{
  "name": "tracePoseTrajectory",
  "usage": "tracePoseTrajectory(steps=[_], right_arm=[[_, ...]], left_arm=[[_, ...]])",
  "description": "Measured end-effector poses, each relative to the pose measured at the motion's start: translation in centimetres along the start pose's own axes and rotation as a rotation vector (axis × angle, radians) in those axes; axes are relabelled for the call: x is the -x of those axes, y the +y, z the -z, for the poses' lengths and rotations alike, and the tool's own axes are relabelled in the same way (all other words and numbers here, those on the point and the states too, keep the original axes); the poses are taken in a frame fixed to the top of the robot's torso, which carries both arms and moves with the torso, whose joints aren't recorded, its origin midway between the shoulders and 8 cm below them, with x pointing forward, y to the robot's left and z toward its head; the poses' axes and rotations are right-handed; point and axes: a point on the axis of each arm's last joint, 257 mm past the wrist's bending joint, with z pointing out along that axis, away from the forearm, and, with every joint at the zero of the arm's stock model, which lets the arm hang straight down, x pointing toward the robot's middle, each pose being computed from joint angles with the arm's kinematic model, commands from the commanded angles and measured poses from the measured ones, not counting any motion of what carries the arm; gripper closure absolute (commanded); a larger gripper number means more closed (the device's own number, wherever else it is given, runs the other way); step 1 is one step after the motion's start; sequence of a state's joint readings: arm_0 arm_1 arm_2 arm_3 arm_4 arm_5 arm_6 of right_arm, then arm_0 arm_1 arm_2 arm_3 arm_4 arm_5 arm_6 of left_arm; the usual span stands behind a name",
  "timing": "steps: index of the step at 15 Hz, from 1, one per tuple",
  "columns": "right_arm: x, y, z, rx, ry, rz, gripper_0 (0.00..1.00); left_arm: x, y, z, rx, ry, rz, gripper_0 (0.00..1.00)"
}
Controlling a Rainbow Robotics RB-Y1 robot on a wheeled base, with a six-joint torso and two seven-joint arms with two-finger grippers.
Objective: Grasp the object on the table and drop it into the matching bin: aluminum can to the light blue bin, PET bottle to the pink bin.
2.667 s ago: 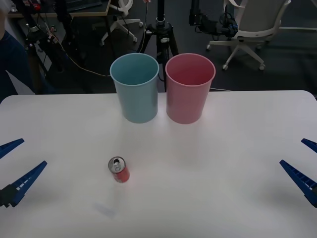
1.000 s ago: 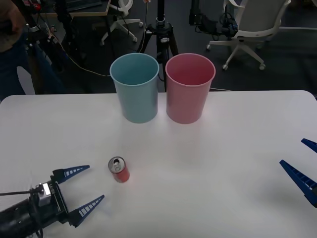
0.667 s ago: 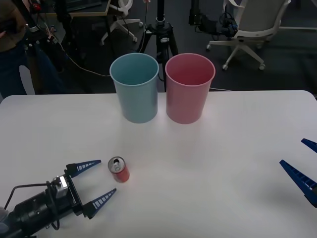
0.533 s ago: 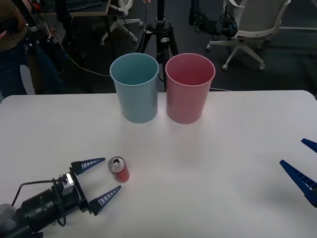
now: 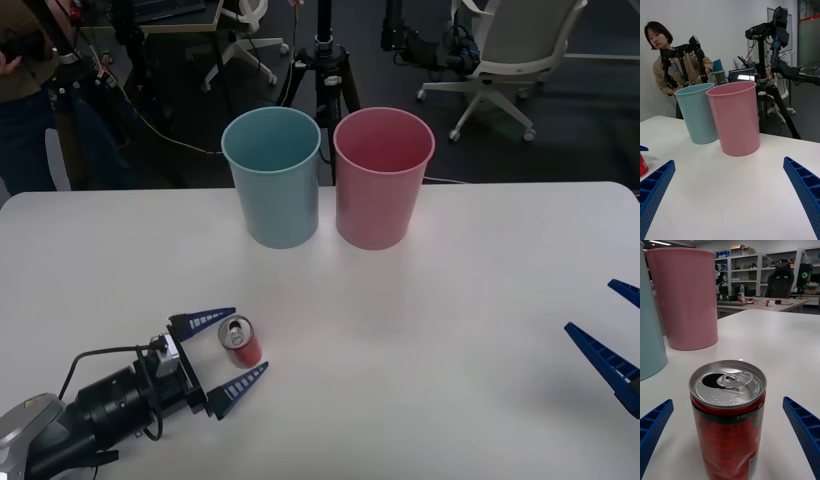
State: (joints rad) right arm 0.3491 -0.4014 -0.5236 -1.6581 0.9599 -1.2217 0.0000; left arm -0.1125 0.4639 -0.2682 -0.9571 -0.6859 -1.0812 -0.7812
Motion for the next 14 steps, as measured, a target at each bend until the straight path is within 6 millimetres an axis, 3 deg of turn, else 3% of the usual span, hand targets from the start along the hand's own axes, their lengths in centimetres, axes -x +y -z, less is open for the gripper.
tracePoseTrajectory(steps=[2,3,4,5,6,7,14], right_arm=[[0.0,0.0,0.0,0.0,0.0,0.0,0.0],[0.0,0.0,0.0,0.0,0.0,0.0,0.0],[0.0,0.0,0.0,0.0,0.0,0.0,0.0],[0.0,0.0,0.0,0.0,0.0,0.0,0.0],[0.0,0.0,0.0,0.0,0.0,0.0,0.0],[0.0,0.0,0.0,0.0,0.0,0.0,0.0],[0.0,0.0,0.0,0.0,0.0,0.0,0.0]], left_arm=[[0.08,0.19,-0.26,0.003,0.0,0.001,0.04],[0.12,0.24,-0.3,0.003,0.0,0.002,0.19],[0.16,0.27,-0.34,0.002,-0.001,0.003,0.41],[0.22,0.31,-0.39,0.002,-0.001,0.005,0.77],[0.21,0.31,-0.4,0.002,-0.001,0.007,0.94],[0.18,0.39,-0.42,0.004,0.001,0.011,0.99],[0.15,0.66,-0.51,0.009,0.005,0.036,1.0]])
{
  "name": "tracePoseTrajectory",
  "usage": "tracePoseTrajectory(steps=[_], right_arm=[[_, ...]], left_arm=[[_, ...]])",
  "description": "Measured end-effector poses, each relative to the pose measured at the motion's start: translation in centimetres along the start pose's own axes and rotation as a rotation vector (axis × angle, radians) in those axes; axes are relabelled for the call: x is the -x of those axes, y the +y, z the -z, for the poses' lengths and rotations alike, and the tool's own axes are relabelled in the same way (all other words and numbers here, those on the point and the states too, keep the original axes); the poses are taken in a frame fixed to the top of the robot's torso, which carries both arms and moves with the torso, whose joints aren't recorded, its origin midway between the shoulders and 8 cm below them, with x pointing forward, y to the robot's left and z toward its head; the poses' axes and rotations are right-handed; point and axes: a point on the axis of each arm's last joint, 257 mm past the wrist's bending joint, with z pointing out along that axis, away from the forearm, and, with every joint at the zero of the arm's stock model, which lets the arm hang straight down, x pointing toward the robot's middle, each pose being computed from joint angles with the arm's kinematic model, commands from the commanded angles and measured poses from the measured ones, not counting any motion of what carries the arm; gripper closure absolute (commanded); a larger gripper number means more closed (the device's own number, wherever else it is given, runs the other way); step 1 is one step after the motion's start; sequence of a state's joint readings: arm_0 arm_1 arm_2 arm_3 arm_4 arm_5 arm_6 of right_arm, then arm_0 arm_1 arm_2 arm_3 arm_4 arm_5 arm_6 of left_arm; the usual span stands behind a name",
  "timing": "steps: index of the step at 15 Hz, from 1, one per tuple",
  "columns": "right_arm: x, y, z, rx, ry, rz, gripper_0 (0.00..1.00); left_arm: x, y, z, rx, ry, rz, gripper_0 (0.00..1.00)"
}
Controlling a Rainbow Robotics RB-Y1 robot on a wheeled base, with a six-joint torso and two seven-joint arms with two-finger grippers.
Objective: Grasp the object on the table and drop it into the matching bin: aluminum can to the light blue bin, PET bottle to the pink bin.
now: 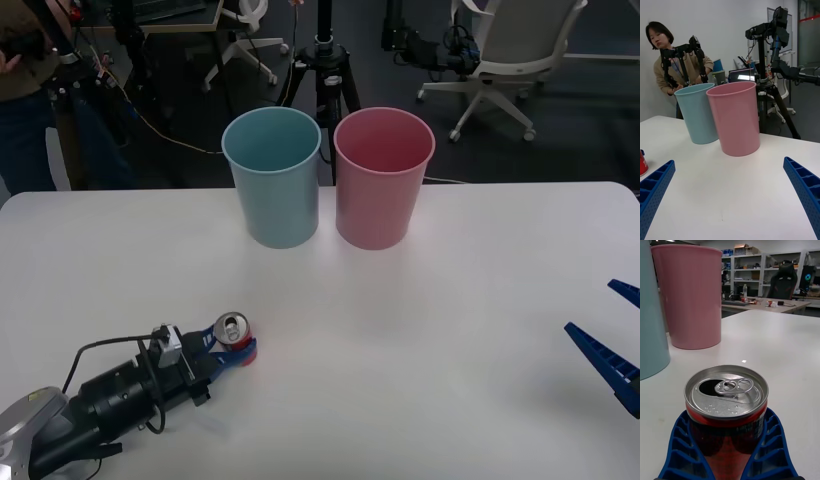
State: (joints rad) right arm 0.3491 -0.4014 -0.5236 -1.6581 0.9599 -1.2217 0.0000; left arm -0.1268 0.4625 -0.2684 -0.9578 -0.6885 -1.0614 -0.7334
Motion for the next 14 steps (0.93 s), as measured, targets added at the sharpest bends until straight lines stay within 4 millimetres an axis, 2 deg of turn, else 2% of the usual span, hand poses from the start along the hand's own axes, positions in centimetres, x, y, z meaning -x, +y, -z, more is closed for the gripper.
tracePoseTrajectory(steps=[4,7,10,14], right_arm=[[0.0,0.0,0.0,0.0,0.0,0.0,0.0],[0.0,0.0,0.0,0.0,0.0,0.0,0.0],[0.0,0.0,0.0,0.0,0.0,0.0,0.0],[0.0,0.0,0.0,0.0,0.0,0.0,0.0]], left_arm=[[0.6,0.2,0.1,-0.006,-0.006,0.048,1.0],[2.1,0.9,1.1,0.018,0.003,0.048,1.0],[5.4,1.4,2.3,0.031,-0.002,0.058,1.0],[10.9,2.4,3.4,0.061,-0.02,0.034,1.0]])
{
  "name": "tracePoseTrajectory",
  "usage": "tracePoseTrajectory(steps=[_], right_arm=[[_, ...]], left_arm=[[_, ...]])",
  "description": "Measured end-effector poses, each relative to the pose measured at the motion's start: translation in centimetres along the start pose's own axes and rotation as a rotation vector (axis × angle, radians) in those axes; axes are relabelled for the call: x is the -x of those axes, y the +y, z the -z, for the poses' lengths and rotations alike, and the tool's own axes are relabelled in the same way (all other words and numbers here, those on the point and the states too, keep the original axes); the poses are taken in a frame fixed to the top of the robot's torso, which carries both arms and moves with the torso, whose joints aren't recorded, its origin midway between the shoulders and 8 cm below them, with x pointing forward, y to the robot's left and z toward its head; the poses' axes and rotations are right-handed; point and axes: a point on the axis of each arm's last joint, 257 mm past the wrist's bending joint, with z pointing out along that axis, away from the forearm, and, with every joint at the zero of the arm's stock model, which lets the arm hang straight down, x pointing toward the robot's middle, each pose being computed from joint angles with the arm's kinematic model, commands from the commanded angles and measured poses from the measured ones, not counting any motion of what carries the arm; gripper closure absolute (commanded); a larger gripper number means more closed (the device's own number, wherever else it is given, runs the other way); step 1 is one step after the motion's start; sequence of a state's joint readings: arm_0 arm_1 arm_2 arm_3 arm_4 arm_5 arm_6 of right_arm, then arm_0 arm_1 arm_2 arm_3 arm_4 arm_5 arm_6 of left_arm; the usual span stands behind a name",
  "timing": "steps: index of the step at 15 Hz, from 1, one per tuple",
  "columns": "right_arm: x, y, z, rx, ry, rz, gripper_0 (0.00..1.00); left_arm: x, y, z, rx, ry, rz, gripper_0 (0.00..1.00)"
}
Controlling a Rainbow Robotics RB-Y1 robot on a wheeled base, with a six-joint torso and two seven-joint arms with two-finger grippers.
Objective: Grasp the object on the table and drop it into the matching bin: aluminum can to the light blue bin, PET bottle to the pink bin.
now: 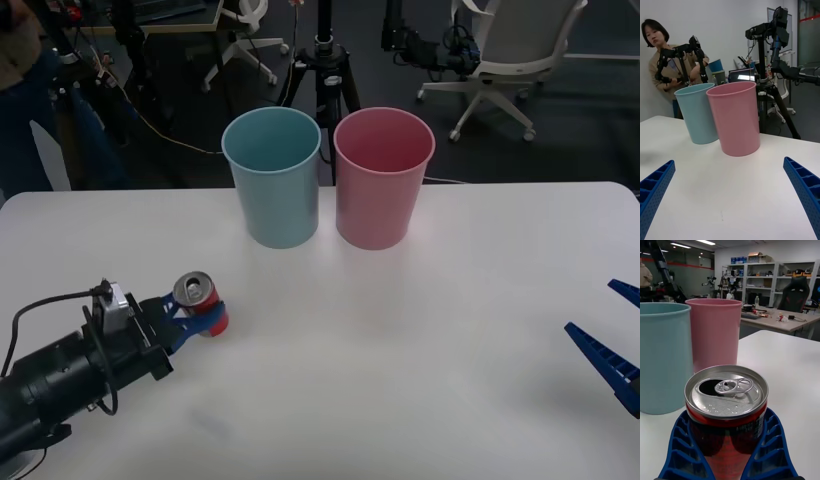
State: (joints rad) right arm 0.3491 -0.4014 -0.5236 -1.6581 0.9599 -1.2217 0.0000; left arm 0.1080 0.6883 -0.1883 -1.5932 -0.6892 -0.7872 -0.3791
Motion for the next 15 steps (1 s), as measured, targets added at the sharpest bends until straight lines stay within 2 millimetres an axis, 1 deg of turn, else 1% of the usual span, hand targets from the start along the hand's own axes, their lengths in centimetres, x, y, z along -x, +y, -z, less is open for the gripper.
tracePoseTrajectory(steps=[2,5,8,11,13,15], right_arm=[[0.0,0.0,0.0,0.0,0.0,0.0,0.0],[0.0,0.0,0.0,0.0,0.0,0.0,0.0],[0.0,0.0,0.0,0.0,0.0,0.0,0.0],[0.0,0.0,0.0,0.0,0.0,0.0,0.0],[0.0,0.0,0.0,0.0,0.0,0.0,0.0],[0.0,0.0,0.0,0.0,0.0,0.0,0.0]], left_arm=[[2.2,0.3,0.7,0.021,0.003,0.017,1.0],[4.9,1.0,1.2,0.035,-0.006,0.014,1.0],[7.9,2.5,1.7,0.019,-0.001,-0.01,1.0],[10.2,3.3,1.1,0.019,0.0,-0.043,1.0],[12.3,3.7,0.5,0.004,0.003,-0.04,1.0],[14.8,4.1,-0.3,-0.024,0.0,-0.022,1.0]])
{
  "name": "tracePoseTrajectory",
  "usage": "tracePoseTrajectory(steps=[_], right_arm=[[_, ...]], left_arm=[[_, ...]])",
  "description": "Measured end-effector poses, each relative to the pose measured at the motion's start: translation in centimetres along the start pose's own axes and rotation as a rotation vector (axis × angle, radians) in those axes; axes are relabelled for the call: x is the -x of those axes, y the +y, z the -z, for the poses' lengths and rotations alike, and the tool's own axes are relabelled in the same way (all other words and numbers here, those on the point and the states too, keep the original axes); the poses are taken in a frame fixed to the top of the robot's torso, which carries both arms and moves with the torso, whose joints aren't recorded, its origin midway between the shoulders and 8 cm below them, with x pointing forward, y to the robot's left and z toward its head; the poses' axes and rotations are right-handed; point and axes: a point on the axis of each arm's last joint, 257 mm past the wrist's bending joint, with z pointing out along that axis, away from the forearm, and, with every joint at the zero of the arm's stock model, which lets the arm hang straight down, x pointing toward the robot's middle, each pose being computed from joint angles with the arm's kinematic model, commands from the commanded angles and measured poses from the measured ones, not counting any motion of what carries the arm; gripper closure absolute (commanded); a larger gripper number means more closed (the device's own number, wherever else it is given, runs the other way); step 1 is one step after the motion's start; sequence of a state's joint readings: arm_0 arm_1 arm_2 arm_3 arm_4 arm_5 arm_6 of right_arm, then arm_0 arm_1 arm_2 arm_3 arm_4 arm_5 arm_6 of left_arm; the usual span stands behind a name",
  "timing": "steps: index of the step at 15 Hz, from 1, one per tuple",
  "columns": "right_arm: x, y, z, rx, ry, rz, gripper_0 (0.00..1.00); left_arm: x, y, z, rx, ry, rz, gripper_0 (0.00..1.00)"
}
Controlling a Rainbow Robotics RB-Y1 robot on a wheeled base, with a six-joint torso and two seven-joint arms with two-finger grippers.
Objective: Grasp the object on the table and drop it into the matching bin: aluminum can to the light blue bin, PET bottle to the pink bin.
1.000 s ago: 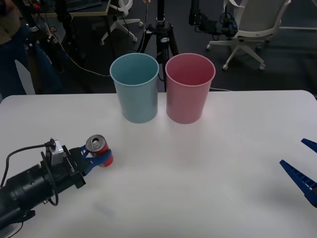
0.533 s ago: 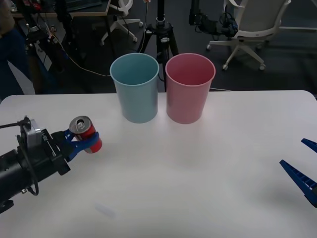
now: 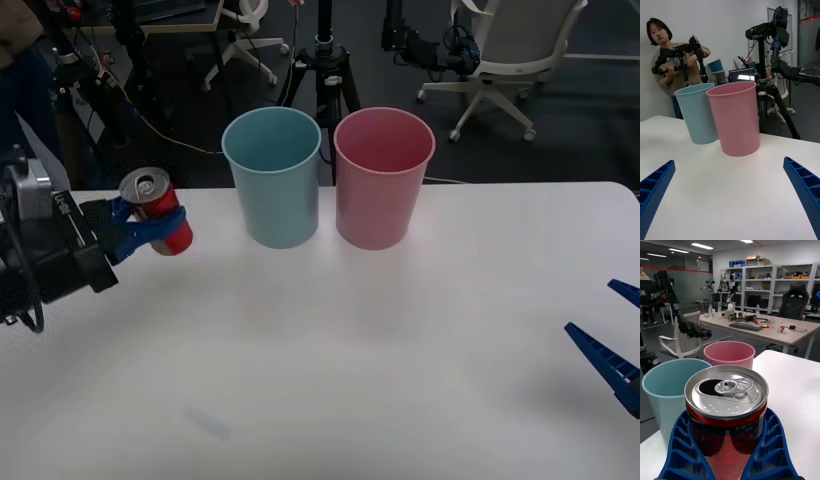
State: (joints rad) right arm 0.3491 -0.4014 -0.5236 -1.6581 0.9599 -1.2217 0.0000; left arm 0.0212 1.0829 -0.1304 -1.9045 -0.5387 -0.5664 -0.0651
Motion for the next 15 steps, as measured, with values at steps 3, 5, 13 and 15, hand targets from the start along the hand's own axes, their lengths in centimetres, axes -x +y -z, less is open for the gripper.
tracePoseTrajectory(steps=[3,5,13,15], right_arm=[[0.0,0.0,0.0,0.0,0.0,0.0,0.0],[0.0,0.0,0.0,0.0,0.0,0.0,0.0],[0.0,0.0,0.0,0.0,0.0,0.0,0.0],[0.0,0.0,0.0,0.0,0.0,0.0,0.0]], left_arm=[[4.6,1.4,-2.0,-0.008,-0.035,-0.004,1.0],[6.5,2.3,-3.6,-0.009,-0.044,0.004,1.0],[7.8,8.4,-13.5,0.008,-0.043,0.005,1.0],[7.5,9.7,-15.4,0.03,-0.046,-0.005,1.0]])
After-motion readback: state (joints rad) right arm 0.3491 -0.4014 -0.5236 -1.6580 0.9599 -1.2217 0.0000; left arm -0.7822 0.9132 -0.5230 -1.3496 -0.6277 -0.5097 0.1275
